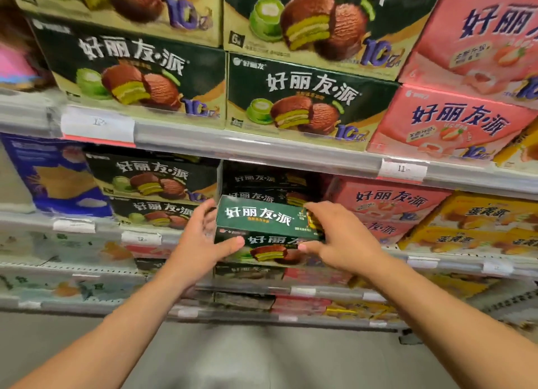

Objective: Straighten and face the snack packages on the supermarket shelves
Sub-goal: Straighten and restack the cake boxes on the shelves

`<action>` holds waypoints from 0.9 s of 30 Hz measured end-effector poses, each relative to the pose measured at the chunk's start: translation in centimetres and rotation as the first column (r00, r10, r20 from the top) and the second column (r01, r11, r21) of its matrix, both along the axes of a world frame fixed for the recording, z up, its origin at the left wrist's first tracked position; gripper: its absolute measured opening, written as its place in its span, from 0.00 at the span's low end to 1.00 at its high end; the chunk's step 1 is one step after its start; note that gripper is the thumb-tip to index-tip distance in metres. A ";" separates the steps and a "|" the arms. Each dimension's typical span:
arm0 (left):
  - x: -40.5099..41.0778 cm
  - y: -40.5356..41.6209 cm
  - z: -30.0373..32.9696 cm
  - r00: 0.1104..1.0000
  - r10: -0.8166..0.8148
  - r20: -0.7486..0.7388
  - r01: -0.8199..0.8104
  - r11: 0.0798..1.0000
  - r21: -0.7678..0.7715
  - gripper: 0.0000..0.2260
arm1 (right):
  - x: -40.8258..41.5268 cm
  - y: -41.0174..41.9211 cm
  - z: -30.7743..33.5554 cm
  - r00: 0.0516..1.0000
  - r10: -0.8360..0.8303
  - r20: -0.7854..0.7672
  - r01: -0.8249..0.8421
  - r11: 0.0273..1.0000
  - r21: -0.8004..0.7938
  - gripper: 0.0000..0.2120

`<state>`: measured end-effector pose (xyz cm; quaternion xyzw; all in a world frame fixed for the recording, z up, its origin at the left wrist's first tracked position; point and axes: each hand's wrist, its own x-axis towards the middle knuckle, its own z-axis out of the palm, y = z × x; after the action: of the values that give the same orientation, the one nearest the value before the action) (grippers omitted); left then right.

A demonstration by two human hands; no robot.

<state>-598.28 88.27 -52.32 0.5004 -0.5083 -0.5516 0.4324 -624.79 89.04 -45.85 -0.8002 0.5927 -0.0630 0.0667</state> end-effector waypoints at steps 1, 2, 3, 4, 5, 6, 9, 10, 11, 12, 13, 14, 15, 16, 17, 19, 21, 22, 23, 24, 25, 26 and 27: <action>0.5 -0.2 0.3 1.000 0.000 0.016 0.000 1.000 -0.012 0.41 | 0.6 -0.3 0.4 1.000 -0.002 -0.006 0.002 0.999 -0.035 0.38; 1.0 -0.3 0.4 0.999 0.006 0.037 -0.005 1.000 -0.027 0.40 | 1.1 -0.5 0.9 1.000 -0.010 -0.013 0.009 0.998 -0.065 0.38; 1.3 -0.2 0.5 0.998 0.017 0.054 -0.014 0.999 -0.043 0.38 | 1.5 -0.8 1.4 1.000 -0.023 -0.019 0.021 0.995 -0.094 0.38; 1.5 -0.1 0.6 0.997 0.032 0.068 -0.028 0.998 -0.061 0.35 | 1.7 -1.1 1.7 0.999 -0.036 -0.028 0.033 0.991 -0.127 0.38; 1.7 -0.1 0.7 0.996 0.048 0.076 -0.042 0.996 -0.078 0.32 | 1.9 -1.3 2.0 0.998 -0.046 -0.045 0.038 0.985 -0.169 0.38; 1.7 -0.1 0.7 0.995 0.056 0.077 -0.049 0.995 -0.086 0.29 | 1.9 -1.5 2.2 0.996 -0.054 -0.068 0.038 0.976 -0.214 0.37; 1.8 -0.2 0.4 0.995 0.004 0.096 0.002 0.998 -0.065 0.27 | 2.0 -1.9 1.9 0.989 -0.073 -0.127 0.032 0.954 -0.298 0.36; 1.9 -0.3 0.1 0.994 -0.015 0.108 0.021 0.998 -0.053 0.26 | 2.1 -1.9 1.5 0.986 -0.084 -0.146 0.034 0.948 -0.316 0.36; 2.0 -0.3 -0.2 0.992 -0.030 0.125 0.036 0.998 -0.048 0.26 | 2.2 -2.0 1.1 0.982 -0.098 -0.161 0.038 0.941 -0.337 0.36; 2.1 -0.1 -0.6 0.987 -0.036 0.156 0.044 0.998 -0.053 0.24 | 2.3 -2.1 0.6 0.978 -0.116 -0.174 0.047 0.933 -0.358 0.35; 2.0 0.1 -1.1 0.978 -0.037 0.204 0.051 0.997 -0.062 0.22 | 2.4 -2.2 0.2 0.973 -0.139 -0.187 0.060 0.925 -0.375 0.35; 1.9 0.4 -1.6 0.959 -0.047 0.280 0.070 0.995 -0.071 0.19 | 2.6 -2.4 -0.1 0.966 -0.163 -0.201 0.075 0.919 -0.388 0.34; 1.8 0.6 -2.2 0.922 -0.074 0.381 0.114 0.990 -0.084 0.17 | 2.8 -2.7 -0.4 0.959 -0.185 -0.212 0.088 0.913 -0.399 0.33; 1.5 0.7 -2.7 0.859 -0.113 0.499 0.188 0.977 -0.104 0.17 | 3.0 -3.1 -0.6 0.954 -0.204 -0.221 0.100 0.909 -0.405 0.32; 1.2 0.6 -3.1 0.778 -0.149 0.611 0.279 0.952 -0.123 0.17 | 3.2 -3.6 -0.7 0.948 -0.220 -0.228 0.114 0.909 -0.402 0.30; 0.3 -0.1 -3.3 0.642 -0.153 0.751 0.418 0.891 -0.176 0.20 | 3.4 -4.8 -0.7 0.939 -0.243 -0.244 0.143 0.921 -0.363 0.25; -0.9 -1.3 -3.0 0.552 -0.070 0.831 0.490 0.834 -0.255 0.22 | 3.1 -6.1 -0.3 0.936 -0.256 -0.242 0.177 0.935 -0.306 0.17; -1.4 -2.0 -2.8 0.490 -0.020 0.872 0.521 0.808 -0.274 0.23 | 3.0 -6.6 -0.1 0.935 -0.260 -0.240 0.191 0.942 -0.275 0.14; -1.9 -2.7 -2.7 0.418 0.027 0.908 0.548 0.790 -0.275 0.24 | 2.8 -7.1 0.1 0.938 -0.256 -0.235 0.196 0.948 -0.251 0.13; -2.3 -3.4 -2.5 0.342 0.069 0.937 0.568 0.780 -0.265 0.26 | 2.6 -7.5 0.2 0.942 -0.250 -0.226 0.196 0.952 -0.237 0.11; -2.6 -4.2 -2.2 0.271 0.106 0.957 0.580 0.776 -0.250 0.27 | 2.5 -7.8 0.3 0.945 -0.242 -0.219 0.193 0.955 -0.224 0.11; -2.9 -4.9 -2.0 0.215 0.140 0.967 0.587 0.773 -0.242 0.29 | 2.4 -8.1 0.4 0.946 -0.236 -0.221 0.190 0.959 -0.208 0.11; -3.1 -5.6 -1.7 0.174 0.173 0.969 0.593 0.768 -0.243 0.30 | 2.3 -8.4 0.4 0.947 -0.228 -0.227 0.186 0.964 -0.191 0.12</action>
<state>-601.39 82.65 -54.02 0.4880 -0.8709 0.0167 0.0567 -622.53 80.63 -45.42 -0.7376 0.6700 -0.0190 -0.0820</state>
